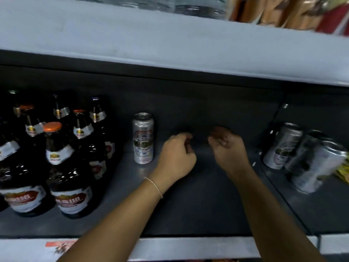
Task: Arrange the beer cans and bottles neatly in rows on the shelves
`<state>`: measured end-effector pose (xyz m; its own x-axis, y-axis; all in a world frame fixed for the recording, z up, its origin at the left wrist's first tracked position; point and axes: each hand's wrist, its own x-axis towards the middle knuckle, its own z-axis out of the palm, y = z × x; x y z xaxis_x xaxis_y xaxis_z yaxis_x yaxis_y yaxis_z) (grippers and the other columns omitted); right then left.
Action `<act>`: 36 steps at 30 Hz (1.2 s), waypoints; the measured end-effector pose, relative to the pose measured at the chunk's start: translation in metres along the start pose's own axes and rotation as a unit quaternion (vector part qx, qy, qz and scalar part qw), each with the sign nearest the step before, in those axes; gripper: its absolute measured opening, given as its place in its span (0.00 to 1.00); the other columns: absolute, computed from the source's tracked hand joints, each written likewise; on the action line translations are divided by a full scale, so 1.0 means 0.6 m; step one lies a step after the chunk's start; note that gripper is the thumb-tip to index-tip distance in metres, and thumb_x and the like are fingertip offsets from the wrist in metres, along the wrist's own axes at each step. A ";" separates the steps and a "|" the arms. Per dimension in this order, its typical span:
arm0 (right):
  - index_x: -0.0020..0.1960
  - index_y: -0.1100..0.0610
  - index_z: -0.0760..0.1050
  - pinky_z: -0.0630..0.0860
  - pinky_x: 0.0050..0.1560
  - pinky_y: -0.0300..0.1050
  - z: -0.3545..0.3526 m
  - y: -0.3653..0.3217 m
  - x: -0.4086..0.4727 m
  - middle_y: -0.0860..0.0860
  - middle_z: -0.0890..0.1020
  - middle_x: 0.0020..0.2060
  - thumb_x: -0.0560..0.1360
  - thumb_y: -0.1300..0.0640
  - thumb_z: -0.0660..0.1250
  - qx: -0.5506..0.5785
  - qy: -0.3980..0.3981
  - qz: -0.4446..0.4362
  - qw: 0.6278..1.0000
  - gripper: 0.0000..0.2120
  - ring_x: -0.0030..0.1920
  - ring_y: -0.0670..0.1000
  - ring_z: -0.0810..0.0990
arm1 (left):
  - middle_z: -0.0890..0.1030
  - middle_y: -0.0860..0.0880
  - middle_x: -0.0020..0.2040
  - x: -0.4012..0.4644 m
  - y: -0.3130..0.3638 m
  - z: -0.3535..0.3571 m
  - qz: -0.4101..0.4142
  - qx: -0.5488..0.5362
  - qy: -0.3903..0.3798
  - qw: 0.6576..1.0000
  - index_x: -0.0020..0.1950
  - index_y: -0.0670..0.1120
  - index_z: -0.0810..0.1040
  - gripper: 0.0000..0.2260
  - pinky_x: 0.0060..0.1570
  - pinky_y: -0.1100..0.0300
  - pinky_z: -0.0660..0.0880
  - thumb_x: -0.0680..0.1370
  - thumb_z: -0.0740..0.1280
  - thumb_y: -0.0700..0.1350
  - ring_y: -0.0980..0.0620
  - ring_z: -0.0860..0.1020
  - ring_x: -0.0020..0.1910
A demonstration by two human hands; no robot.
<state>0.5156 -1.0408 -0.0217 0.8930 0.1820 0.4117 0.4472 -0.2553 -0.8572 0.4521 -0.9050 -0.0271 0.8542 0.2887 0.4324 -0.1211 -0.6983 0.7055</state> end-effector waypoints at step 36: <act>0.59 0.56 0.72 0.77 0.51 0.50 -0.355 0.208 -0.020 0.53 0.81 0.53 0.63 0.51 0.82 -0.162 0.242 0.112 0.950 0.30 0.53 0.56 0.80 | 0.77 0.44 0.65 -0.020 0.205 0.305 0.060 -0.029 -0.186 0.980 0.69 0.44 0.71 0.20 0.63 0.59 0.71 0.77 0.58 0.35 0.47 0.75 0.63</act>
<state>0.5717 -1.2768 -0.0676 0.8508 -0.3496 0.3924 0.1657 -0.5301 -0.8316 0.5192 -1.1144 -0.0481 0.9561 -0.0592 0.2868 -0.2509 -0.6708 0.6980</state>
